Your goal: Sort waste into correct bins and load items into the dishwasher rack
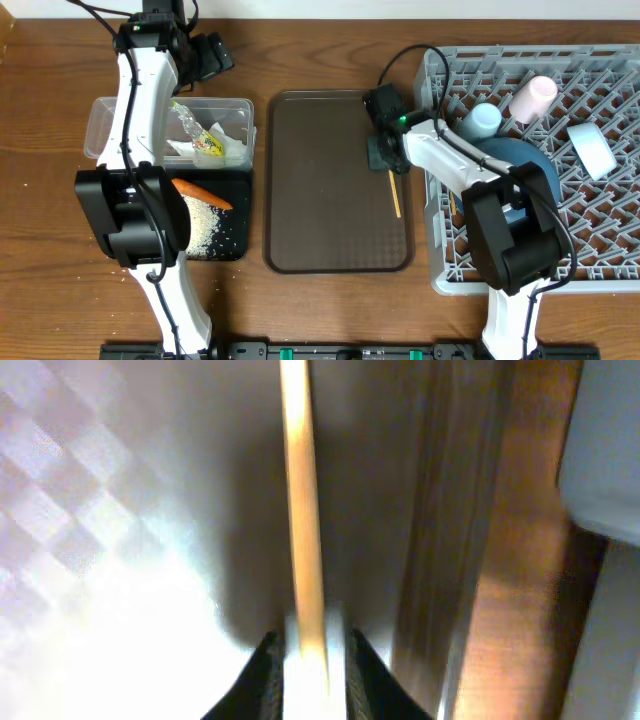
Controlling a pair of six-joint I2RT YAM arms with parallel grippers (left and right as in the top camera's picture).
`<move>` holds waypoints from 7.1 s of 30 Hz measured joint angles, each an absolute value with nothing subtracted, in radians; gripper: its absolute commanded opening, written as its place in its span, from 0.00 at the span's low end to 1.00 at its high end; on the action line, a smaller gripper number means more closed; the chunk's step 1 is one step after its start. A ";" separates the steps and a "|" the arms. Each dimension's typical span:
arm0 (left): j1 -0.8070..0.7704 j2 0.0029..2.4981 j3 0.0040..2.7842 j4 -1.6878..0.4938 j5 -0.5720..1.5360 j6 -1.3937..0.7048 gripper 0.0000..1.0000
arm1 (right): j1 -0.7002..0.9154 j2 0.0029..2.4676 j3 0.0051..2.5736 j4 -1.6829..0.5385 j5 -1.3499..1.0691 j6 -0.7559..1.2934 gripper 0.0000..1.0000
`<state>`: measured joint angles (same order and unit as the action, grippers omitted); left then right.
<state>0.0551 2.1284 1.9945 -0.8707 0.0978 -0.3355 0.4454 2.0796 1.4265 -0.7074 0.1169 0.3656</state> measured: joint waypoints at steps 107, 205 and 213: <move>0.055 2.128 1.995 -0.871 0.098 -0.336 0.98 | 0.128 2.090 1.965 -1.187 -0.089 0.167 0.99; 0.055 2.128 1.995 -0.871 0.098 -0.336 0.98 | 0.078 0.013 0.006 0.162 -0.043 -0.075 0.99; 0.055 2.128 1.995 -0.871 0.098 -0.336 0.98 | 0.130 0.012 0.007 -0.059 0.061 -0.068 0.99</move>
